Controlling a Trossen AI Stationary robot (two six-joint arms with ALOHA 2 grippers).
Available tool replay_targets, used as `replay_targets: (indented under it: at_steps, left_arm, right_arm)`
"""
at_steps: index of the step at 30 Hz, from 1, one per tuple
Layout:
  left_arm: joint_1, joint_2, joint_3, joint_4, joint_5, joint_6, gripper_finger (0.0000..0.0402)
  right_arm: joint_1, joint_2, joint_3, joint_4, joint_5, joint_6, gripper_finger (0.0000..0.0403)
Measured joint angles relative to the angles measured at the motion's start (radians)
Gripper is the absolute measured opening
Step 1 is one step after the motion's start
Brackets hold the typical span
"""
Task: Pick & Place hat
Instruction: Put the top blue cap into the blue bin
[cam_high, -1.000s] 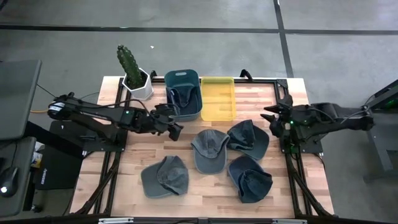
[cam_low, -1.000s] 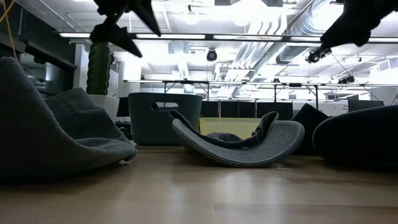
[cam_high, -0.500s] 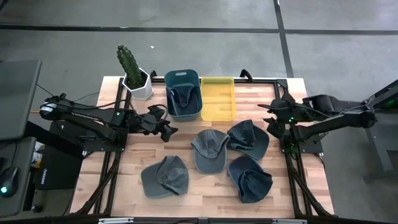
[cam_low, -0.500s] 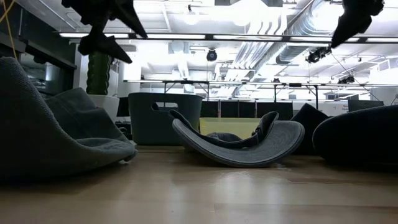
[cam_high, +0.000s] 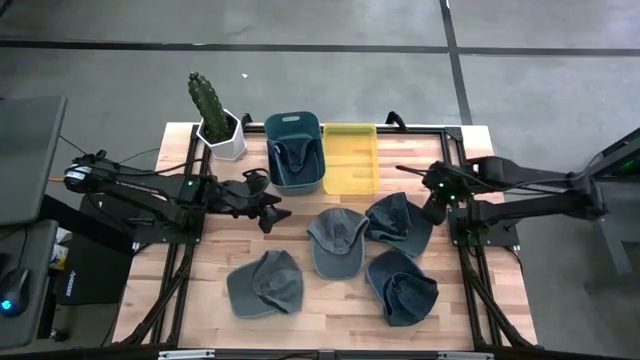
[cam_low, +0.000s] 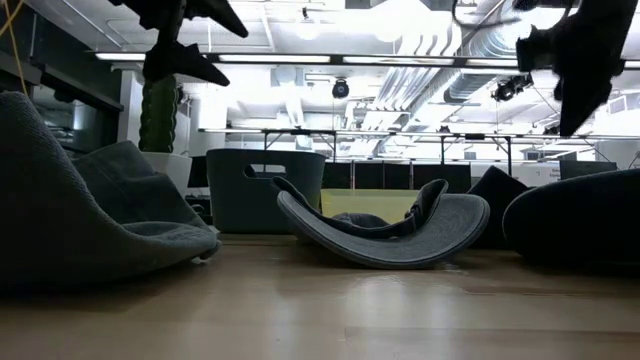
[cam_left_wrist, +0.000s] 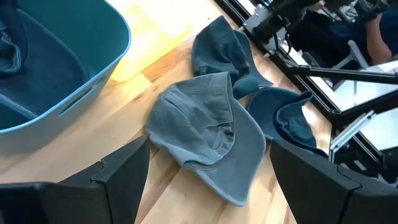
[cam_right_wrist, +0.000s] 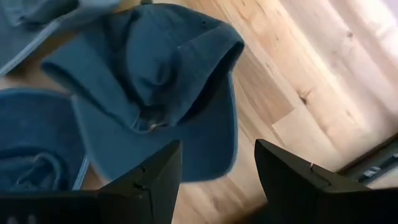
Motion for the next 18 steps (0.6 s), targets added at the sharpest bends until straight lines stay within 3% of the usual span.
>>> replay_targets:
  at_steps: [8, 18]
  left_arm:
    - [0.000, 0.000, 0.000, -0.003, 0.057, 0.016, 0.0307]
    - [0.000, 0.000, 0.000, -0.003, 0.117, 0.015, 0.0307]
  right_arm:
    - [-0.145, 0.057, -0.120, 0.178, -0.064, -0.022, 0.0198]
    - [-0.293, 0.247, -0.125, 0.305, -0.233, -0.035, 0.0197]
